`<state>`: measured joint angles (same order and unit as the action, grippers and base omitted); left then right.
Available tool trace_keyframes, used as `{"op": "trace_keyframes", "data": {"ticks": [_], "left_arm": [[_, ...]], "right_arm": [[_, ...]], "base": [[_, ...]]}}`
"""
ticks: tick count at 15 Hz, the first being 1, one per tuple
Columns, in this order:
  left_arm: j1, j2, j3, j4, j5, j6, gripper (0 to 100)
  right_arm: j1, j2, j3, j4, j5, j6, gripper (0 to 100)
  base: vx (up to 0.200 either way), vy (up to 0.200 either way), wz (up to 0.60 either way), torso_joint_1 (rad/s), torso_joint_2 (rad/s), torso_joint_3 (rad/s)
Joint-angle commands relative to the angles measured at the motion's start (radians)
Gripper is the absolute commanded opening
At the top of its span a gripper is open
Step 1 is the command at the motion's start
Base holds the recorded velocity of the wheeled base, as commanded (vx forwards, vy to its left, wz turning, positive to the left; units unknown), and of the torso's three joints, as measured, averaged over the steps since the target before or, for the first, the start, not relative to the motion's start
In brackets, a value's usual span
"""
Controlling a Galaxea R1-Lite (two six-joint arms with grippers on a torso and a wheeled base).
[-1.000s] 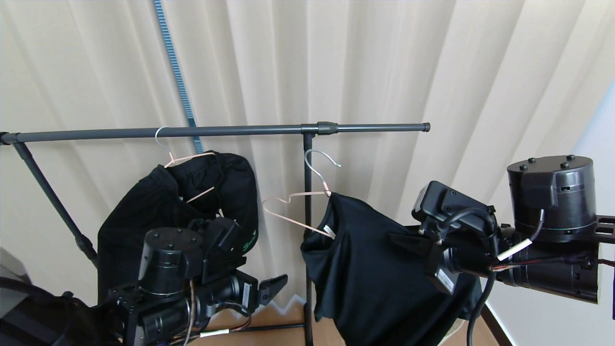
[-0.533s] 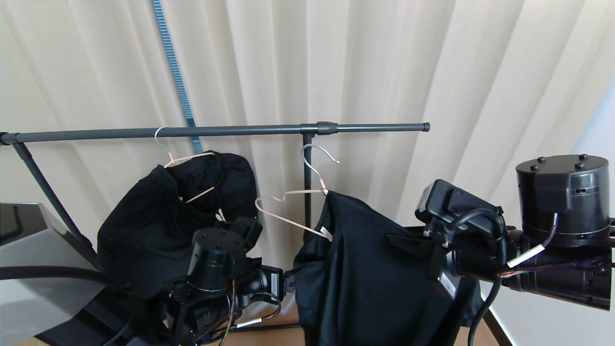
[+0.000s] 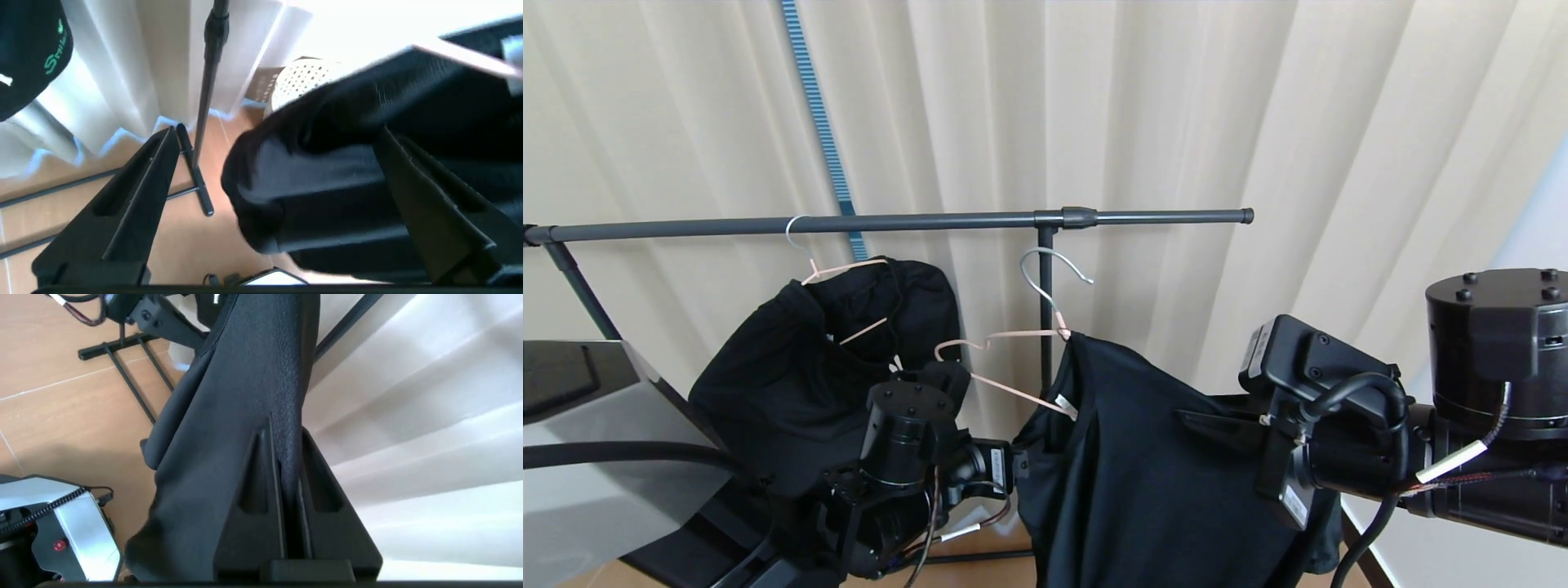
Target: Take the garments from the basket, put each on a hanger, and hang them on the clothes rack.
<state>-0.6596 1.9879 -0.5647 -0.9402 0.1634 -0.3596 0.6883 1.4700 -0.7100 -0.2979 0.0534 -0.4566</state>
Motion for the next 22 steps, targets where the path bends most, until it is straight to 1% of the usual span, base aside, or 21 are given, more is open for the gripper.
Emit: {"op": "trace_keyframes", "data": {"ticks": [1,5,6,10,11,13,15,17,22], "left_arm": [[-0.003,0.012,-0.001,0.000,0.002,0.001,100],[-0.012,0.049,-0.007,-0.002,0.025,0.002,100],[-0.012,0.049,-0.006,-0.002,0.027,0.002,0],[-0.014,0.043,-0.003,-0.002,0.028,0.005,0],[-0.009,0.034,-0.004,-0.002,0.028,0.007,0],[0.005,0.016,-0.006,0.000,0.027,0.011,0],[0.055,-0.003,-0.011,0.000,0.027,0.042,0],[0.089,-0.014,-0.020,0.000,0.027,0.054,0],[0.164,-0.014,-0.043,0.000,0.025,0.074,0]], "right_arm": [[0.002,-0.008,0.003,-0.001,0.000,-0.001,0],[0.002,-0.017,0.001,-0.001,0.000,-0.001,0],[0.002,-0.017,0.001,-0.001,0.000,-0.001,0],[-0.004,-0.016,-0.005,-0.001,0.000,-0.001,0],[-0.032,-0.010,-0.009,-0.003,0.000,-0.001,0],[-0.058,-0.005,-0.019,-0.001,0.002,0.001,0],[-0.089,0.001,-0.026,-0.001,0.009,0.001,0],[-0.102,0.010,-0.029,-0.001,0.022,0.001,0],[-0.102,0.010,-0.028,-0.001,0.023,0.001,0]], "base": [[0.000,0.000,0.00,0.000,0.00,0.000],[0.000,0.000,0.00,0.000,0.00,0.000],[0.000,0.000,0.00,0.000,0.00,0.000],[0.000,0.000,0.00,0.000,0.00,0.000],[0.000,0.000,0.00,0.000,0.00,0.000],[0.000,0.000,0.00,0.000,0.00,0.000],[0.000,0.000,0.00,0.000,0.00,0.000],[0.000,0.000,0.00,0.000,0.00,0.000],[0.000,0.000,0.00,0.000,0.00,0.000]]}}
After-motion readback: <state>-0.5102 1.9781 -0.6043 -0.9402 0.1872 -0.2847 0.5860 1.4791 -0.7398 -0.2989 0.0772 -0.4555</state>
